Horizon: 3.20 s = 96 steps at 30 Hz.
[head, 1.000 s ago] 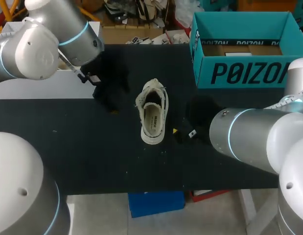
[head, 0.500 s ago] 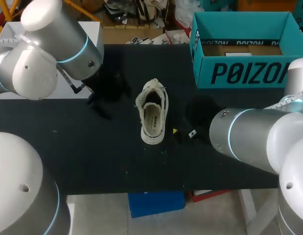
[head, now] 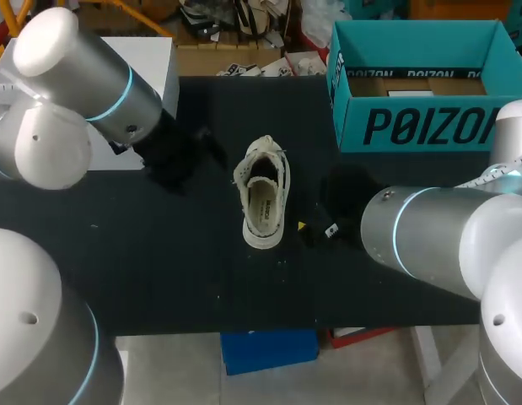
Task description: Take the shoe out of the shoebox, open the shoe tongue, remove and reinsert the insole, then place the shoe into the shoebox
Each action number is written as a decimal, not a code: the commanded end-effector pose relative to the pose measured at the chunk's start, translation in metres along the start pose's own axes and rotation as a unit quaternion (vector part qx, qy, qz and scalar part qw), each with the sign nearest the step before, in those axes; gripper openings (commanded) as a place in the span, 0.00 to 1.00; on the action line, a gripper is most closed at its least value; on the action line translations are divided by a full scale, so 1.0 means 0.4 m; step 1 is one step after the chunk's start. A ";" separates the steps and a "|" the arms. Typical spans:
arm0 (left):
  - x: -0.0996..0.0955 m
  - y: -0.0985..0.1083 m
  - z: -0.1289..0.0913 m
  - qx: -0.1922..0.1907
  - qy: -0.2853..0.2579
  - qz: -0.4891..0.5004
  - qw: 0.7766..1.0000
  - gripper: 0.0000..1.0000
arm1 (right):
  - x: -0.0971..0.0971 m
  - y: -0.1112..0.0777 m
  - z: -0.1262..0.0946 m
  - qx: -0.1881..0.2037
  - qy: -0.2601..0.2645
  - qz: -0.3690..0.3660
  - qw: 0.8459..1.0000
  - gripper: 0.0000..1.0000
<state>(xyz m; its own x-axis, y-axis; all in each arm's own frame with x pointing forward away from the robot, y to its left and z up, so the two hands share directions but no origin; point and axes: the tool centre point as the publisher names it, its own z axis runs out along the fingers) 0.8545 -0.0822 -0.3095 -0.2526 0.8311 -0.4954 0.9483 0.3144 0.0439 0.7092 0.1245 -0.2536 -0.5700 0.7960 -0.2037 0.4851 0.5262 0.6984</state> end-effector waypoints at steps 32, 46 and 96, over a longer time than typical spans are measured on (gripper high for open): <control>-0.087 0.035 0.139 0.119 0.053 0.417 0.900 0.50 | 0.008 -0.016 -0.015 -0.007 -0.002 0.000 1.000 1.00; -0.093 0.024 0.152 0.084 0.087 0.336 0.934 0.56 | 0.008 -0.016 -0.015 -0.007 -0.002 0.000 1.000 1.00; -0.040 0.059 0.338 0.009 0.120 0.228 0.966 0.00 | 0.008 -0.016 -0.015 -0.007 -0.002 0.000 1.000 1.00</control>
<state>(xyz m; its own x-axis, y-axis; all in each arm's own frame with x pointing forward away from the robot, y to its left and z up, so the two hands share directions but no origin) 0.9066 -0.1543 -0.4149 0.1445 0.9702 -0.1945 0.9746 -0.1055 0.1975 0.7092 0.1245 -0.2536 -0.5701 0.7959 -0.2037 0.4851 0.5262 0.6984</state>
